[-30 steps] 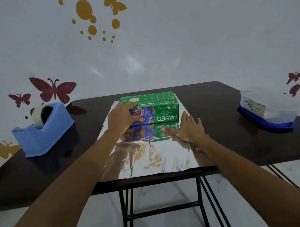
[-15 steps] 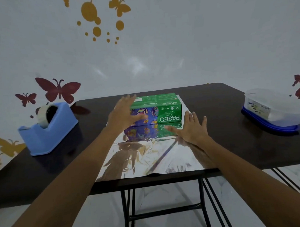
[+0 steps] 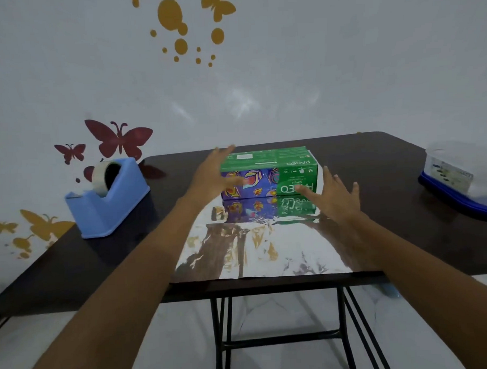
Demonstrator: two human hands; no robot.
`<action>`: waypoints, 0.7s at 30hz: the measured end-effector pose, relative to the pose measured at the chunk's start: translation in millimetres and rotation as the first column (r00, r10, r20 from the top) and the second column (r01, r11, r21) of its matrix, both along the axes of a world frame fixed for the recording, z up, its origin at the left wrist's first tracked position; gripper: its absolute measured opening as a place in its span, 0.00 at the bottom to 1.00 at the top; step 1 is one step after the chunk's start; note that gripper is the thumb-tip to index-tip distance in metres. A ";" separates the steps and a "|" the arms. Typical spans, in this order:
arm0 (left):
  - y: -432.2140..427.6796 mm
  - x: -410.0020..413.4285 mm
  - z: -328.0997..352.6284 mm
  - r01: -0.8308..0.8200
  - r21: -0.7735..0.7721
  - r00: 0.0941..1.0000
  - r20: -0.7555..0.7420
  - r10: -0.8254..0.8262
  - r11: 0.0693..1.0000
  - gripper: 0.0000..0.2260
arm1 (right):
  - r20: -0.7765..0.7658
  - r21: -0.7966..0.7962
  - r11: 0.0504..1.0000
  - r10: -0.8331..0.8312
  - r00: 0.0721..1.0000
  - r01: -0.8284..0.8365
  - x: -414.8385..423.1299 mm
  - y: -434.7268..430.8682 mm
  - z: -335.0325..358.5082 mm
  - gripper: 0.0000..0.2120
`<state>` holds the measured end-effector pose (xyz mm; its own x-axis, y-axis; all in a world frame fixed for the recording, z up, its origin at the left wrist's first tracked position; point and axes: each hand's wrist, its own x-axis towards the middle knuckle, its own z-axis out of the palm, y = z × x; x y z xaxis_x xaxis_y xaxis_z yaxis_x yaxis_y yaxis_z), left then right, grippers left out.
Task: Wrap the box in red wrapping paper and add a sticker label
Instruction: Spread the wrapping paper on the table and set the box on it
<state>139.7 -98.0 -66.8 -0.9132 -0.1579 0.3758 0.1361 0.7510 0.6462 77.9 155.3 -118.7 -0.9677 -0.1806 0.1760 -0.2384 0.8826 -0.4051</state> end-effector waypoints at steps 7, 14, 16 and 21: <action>14.7 -24.1 -9.9 -0.106 -0.242 0.994 -0.012 0.106 0.965 0.31 | 0.090 0.245 0.968 0.041 0.995 -0.062 -0.1 -0.3 -10.7 0.50; 5.8 -20.1 -9.8 -0.111 -0.223 0.994 -0.023 0.109 0.969 0.30 | 0.068 0.256 0.965 0.046 0.997 -0.062 -0.8 0.9 -12.4 0.50; 3.3 -19.9 -9.5 -0.121 -0.228 0.993 -0.019 0.120 0.966 0.31 | 0.074 0.251 0.966 0.045 0.996 -0.062 -0.7 0.0 -12.3 0.50; 2.2 -19.9 -10.8 -0.119 -0.241 0.992 0.001 0.122 0.963 0.31 | 0.087 0.250 0.966 0.041 0.995 -0.062 0.8 0.8 -10.8 0.50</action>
<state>119.8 -95.7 -77.6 -0.8989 -0.1740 0.4021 0.0265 0.8945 0.4463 78.7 156.0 -129.6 -0.9651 -0.2588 0.0402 -0.2616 0.9462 -0.1904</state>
